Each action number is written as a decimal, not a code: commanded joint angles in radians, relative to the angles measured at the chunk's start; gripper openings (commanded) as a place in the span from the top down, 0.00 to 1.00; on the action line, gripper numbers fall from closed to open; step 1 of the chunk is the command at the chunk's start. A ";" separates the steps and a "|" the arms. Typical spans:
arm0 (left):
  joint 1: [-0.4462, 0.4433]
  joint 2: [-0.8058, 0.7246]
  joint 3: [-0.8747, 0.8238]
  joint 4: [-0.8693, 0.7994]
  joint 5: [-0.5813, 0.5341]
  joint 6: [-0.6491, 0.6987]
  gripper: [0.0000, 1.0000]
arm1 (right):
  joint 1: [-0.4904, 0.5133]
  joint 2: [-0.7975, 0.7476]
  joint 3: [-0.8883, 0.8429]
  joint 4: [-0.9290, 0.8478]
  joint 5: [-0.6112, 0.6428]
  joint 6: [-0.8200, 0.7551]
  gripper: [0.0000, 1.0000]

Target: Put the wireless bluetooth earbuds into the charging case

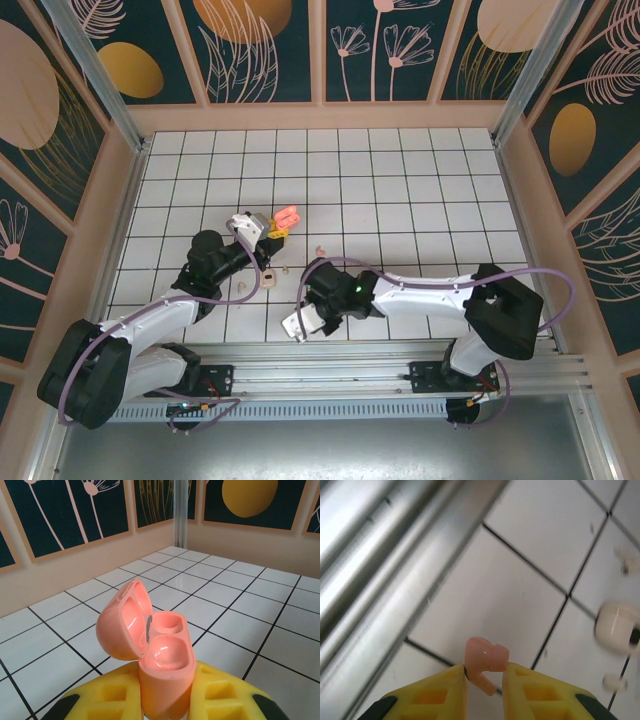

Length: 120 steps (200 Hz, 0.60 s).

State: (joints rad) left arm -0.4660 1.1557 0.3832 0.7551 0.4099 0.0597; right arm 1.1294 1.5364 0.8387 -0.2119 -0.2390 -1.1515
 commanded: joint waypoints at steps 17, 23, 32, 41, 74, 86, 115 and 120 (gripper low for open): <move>-0.003 -0.016 0.011 0.004 0.004 0.011 0.91 | -0.085 -0.030 -0.053 -0.027 0.011 0.097 0.76; -0.002 -0.015 0.011 0.004 0.004 0.010 0.91 | -0.095 -0.025 -0.056 -0.039 0.018 0.101 0.77; -0.002 -0.014 0.010 0.003 0.003 0.012 0.91 | -0.107 -0.018 -0.059 -0.060 0.031 0.105 0.77; -0.001 -0.014 0.008 0.001 0.000 0.012 0.91 | -0.116 -0.007 -0.053 -0.089 0.040 0.110 0.77; -0.001 -0.011 0.011 -0.005 -0.007 0.010 0.91 | -0.135 0.032 -0.021 -0.157 0.027 0.159 0.76; -0.002 -0.009 0.011 -0.005 -0.006 0.009 0.92 | -0.141 0.046 -0.011 -0.171 0.019 0.169 0.73; -0.002 -0.017 0.012 -0.015 -0.016 0.011 0.91 | -0.154 0.044 0.003 -0.178 0.022 0.189 0.65; -0.002 -0.020 0.011 -0.018 -0.016 0.014 0.91 | -0.156 0.037 0.005 -0.178 0.024 0.193 0.64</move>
State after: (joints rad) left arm -0.4660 1.1557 0.3832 0.7475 0.4065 0.0597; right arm 0.9863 1.5795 0.8074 -0.3500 -0.2096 -0.9932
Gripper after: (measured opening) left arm 0.189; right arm 0.345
